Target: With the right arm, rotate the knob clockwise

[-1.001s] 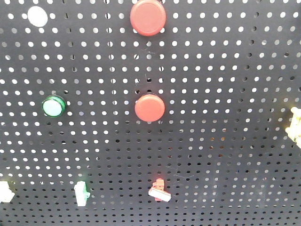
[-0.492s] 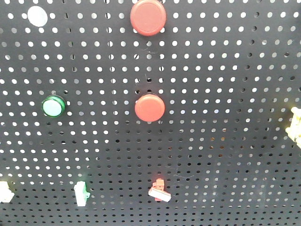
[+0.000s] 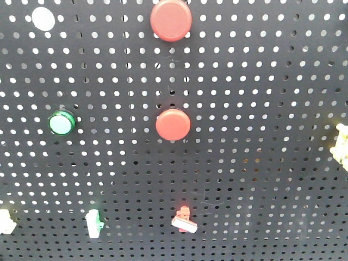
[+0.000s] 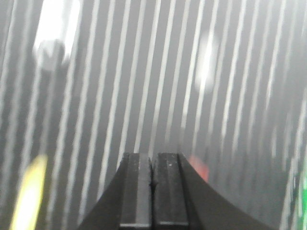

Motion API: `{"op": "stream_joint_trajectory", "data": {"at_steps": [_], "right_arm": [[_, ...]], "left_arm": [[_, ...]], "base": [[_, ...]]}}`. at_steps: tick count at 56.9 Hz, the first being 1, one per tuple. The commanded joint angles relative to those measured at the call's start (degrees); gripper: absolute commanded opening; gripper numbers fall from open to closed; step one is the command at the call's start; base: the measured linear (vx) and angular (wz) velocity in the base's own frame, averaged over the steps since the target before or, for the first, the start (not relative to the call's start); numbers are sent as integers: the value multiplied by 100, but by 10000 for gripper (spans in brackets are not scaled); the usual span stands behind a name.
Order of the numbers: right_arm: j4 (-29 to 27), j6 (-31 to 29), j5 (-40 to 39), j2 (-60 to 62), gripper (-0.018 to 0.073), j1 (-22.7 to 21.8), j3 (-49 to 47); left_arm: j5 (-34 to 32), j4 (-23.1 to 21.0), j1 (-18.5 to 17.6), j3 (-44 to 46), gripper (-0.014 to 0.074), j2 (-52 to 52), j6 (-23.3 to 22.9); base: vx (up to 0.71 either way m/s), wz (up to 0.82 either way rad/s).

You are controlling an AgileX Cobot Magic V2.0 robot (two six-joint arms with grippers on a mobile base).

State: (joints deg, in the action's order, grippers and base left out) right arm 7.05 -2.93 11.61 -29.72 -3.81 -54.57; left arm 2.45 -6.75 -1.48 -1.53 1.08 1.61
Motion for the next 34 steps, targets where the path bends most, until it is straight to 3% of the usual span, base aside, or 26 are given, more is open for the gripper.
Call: {"op": "stream_joint_trajectory", "data": {"at_steps": [1, 4, 5, 14, 26, 34], "right_arm": [[-105, -21, -56, -541, -9, -29, -786], [-281, 4, -49, -688, -9, -29, -1008], [-622, 78, -84, -831, -9, -29, -1240], [-741, -372, -9, -950, -8, 92, -1404], [-1622, -2181, 749, -1507, -8, 1256, -1984], [-1571, -3255, 1372, -1808, -8, 1817, -2450]], "left_arm": [[-470, -45, 11, -75, -6, 0, -55], [-470, -45, 11, -75, -6, 0, -55], [-470, -45, 11, -75, -6, 0, -55], [-470, -45, 11, -75, -6, 0, -55], [-470, -45, 11, -75, -6, 0, -55], [-470, -45, 11, -75, -6, 0, -55]], "base": [[0, 0], [0, 0], [0, 0], [0, 0], [0, 0], [0, 0]]}}
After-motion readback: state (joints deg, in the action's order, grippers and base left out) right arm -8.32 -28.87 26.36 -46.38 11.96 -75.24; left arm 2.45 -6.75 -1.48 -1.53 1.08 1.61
